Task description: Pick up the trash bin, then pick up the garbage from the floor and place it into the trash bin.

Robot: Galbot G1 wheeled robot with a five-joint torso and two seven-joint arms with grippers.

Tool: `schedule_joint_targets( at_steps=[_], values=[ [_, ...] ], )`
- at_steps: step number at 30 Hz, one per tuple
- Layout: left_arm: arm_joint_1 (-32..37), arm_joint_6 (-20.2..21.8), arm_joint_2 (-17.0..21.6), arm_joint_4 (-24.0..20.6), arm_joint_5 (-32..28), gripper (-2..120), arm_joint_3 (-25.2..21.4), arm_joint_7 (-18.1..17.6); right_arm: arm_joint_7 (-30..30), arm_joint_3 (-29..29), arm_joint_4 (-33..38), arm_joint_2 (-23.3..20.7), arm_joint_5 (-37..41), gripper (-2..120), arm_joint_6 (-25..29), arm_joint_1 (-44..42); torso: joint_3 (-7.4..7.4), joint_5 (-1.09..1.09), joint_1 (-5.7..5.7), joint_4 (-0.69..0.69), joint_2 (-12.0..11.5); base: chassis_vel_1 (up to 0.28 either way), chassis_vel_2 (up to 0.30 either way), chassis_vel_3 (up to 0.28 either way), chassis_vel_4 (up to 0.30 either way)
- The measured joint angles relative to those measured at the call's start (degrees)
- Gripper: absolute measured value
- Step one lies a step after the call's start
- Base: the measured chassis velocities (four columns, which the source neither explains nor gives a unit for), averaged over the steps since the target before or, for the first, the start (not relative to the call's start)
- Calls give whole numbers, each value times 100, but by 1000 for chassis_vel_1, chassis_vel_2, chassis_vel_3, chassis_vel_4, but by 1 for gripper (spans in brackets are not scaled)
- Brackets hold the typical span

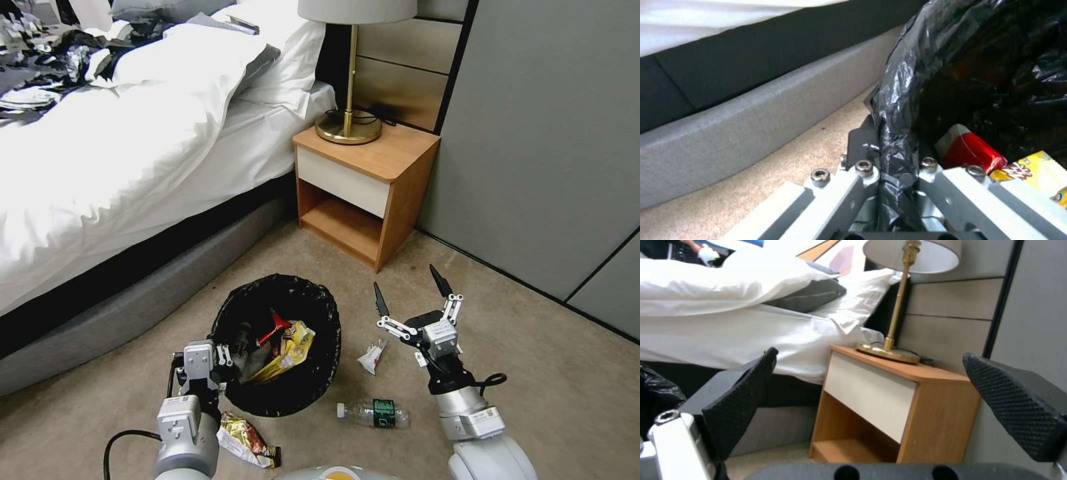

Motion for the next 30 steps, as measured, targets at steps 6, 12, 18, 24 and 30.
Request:
schedule_joint_targets(
  at_steps=[6, 12, 18, 24, 30],
  values=[
    [37, -13, 9, -12, 19, 1, -5, -2, -1283, 287, -320, -268, 573, 100, 356, 268, 0, 0, 0, 0, 0, 0, 0, 0, 0],
    [57, -25, -19, -33, 51, 1, -13, 0, -2454, 202, -1029, -760, 846, 99, 607, 523, 0, 1, 0, 0, 0, 0, 0, 0, 0],
    [31, 0, -61, -34, 85, 1, -15, 0, -2995, -191, -1666, -1316, 857, 94, 729, 732, 0, 0, 0, 0, 0, 0, 0, 0, 0],
    [-7, 31, -129, -27, 132, 1, 0, 0, -3661, -544, -2498, -1645, 923, 103, 807, 1061, 0, 1, 0, 0, 0, 0, 0, 0, 0],
    [-16, 37, -159, 10, 157, 1, 17, 1, -3954, -633, -3298, -1604, 653, 111, 823, 1333, 0, 0, 0, 0, 0, 0, 0, 0, 0]
  ],
)
